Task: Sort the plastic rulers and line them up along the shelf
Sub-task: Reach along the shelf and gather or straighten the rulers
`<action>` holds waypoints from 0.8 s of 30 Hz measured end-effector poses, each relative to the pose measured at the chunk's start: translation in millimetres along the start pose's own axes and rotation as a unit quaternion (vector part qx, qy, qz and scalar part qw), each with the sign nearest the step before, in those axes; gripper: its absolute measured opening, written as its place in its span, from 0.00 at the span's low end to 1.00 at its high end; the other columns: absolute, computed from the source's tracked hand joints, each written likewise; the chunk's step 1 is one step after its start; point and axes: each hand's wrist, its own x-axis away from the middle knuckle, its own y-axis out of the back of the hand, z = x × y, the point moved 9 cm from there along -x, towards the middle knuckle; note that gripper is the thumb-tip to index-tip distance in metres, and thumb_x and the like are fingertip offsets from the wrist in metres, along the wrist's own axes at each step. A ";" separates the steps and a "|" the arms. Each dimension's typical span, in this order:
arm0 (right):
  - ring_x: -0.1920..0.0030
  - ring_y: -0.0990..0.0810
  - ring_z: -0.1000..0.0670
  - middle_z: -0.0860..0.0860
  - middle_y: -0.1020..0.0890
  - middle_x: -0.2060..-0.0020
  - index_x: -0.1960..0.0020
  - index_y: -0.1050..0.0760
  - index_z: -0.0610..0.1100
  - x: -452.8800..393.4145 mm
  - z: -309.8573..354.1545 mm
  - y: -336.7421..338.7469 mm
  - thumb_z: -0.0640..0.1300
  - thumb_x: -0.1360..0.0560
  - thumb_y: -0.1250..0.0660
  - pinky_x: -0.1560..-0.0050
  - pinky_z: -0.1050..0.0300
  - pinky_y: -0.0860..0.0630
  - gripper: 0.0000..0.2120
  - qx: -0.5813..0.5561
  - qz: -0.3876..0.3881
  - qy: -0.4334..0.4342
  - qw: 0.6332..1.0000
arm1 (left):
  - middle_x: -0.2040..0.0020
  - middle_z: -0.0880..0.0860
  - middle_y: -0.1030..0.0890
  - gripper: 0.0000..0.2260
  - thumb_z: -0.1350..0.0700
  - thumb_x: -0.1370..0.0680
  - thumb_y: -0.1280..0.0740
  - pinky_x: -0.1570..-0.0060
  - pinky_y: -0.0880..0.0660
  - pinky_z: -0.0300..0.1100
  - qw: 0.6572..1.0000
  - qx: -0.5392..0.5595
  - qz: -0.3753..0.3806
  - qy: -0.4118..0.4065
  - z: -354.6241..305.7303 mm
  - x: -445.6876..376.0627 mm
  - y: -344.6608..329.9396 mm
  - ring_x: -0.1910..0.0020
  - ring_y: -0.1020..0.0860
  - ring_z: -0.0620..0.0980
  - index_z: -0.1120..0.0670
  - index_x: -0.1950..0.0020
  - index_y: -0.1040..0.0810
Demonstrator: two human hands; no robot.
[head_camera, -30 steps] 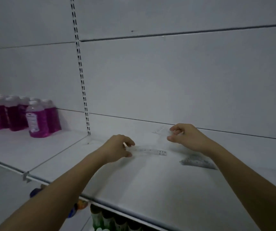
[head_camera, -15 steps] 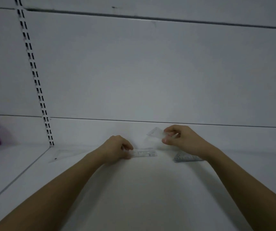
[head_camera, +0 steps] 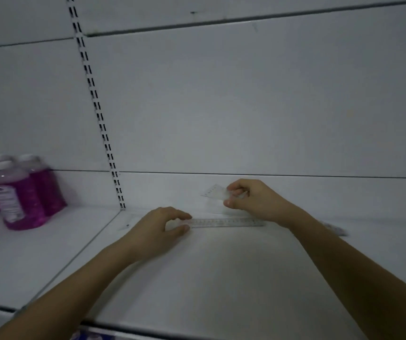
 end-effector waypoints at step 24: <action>0.47 0.26 0.53 0.50 0.23 0.41 0.35 0.26 0.45 -95.4 87.5 -215.6 0.49 0.26 0.29 0.46 0.61 0.32 0.21 0.290 0.170 0.003 0.942 | 0.24 0.43 0.41 0.25 0.34 0.22 0.46 0.26 0.53 0.55 0.994 -0.029 0.079 -0.068 90.0 73.6 -4.7 0.25 0.46 0.45 0.38 0.26 0.38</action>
